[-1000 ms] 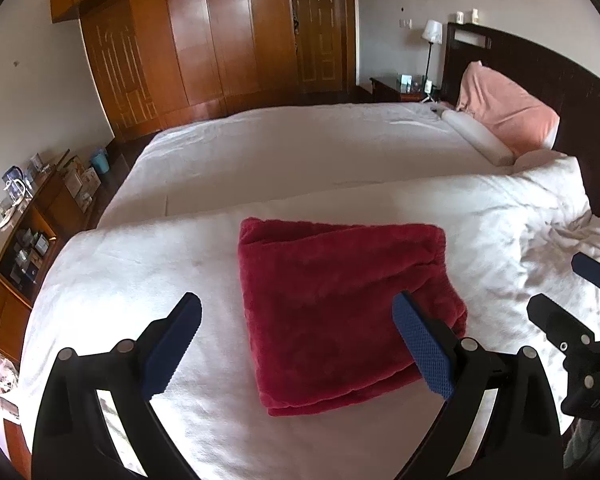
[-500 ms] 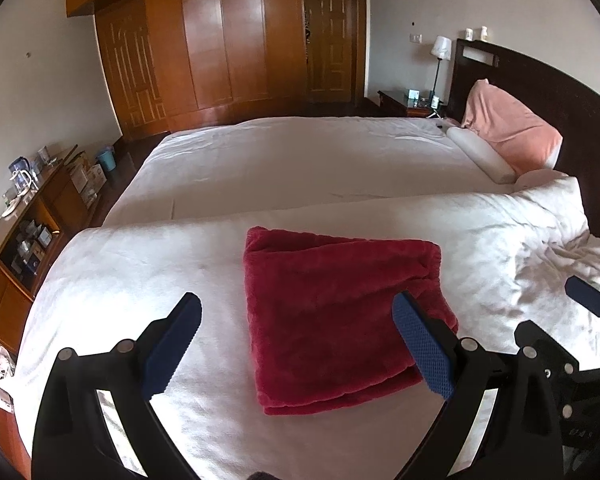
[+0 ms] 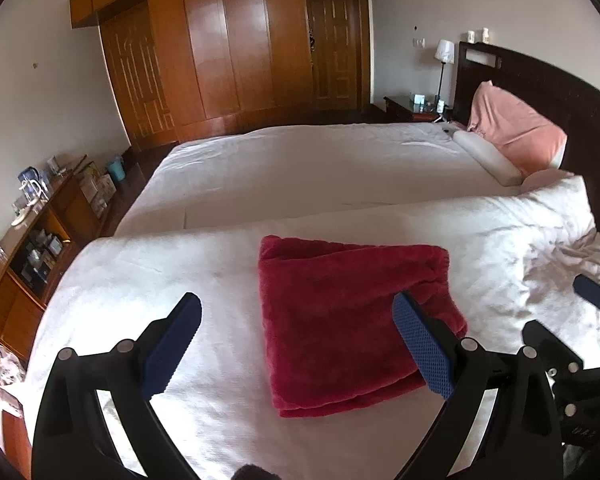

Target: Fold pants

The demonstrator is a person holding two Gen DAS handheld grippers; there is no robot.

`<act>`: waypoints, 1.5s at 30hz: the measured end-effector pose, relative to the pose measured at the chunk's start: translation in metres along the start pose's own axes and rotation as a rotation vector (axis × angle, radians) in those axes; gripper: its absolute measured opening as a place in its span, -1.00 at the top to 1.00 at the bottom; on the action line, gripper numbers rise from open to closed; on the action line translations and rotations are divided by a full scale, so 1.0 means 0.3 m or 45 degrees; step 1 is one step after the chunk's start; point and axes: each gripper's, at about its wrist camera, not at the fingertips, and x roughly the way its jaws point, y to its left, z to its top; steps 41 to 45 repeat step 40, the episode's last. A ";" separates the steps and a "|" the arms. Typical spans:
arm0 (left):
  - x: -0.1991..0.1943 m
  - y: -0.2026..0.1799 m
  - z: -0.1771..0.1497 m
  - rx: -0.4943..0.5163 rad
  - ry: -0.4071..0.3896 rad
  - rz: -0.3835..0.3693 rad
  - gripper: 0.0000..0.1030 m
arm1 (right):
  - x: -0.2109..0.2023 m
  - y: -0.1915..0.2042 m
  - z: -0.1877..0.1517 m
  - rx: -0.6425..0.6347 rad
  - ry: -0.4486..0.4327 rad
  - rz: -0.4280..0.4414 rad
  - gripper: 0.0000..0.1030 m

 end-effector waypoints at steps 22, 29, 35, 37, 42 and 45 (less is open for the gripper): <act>0.065 -0.002 -0.071 -0.022 0.192 -0.077 -0.85 | 0.059 0.053 -0.021 -0.082 0.081 0.008 -0.94; 0.028 -0.029 -0.079 -0.001 0.151 -0.014 -0.86 | 0.069 0.038 -0.018 -0.096 0.089 0.049 -0.94; 0.017 -0.047 -0.092 -0.063 0.182 0.013 -0.85 | 0.054 0.000 -0.022 -0.123 0.098 0.092 -0.94; 0.039 -0.043 -0.116 -0.112 0.235 0.025 -0.85 | 0.052 -0.026 -0.032 -0.121 0.115 0.104 -0.94; 0.088 -0.025 -0.197 -0.201 0.355 0.074 -0.86 | 0.061 -0.074 -0.068 -0.105 0.167 0.134 -0.94; 0.088 -0.025 -0.197 -0.201 0.355 0.074 -0.86 | 0.061 -0.074 -0.068 -0.105 0.167 0.134 -0.94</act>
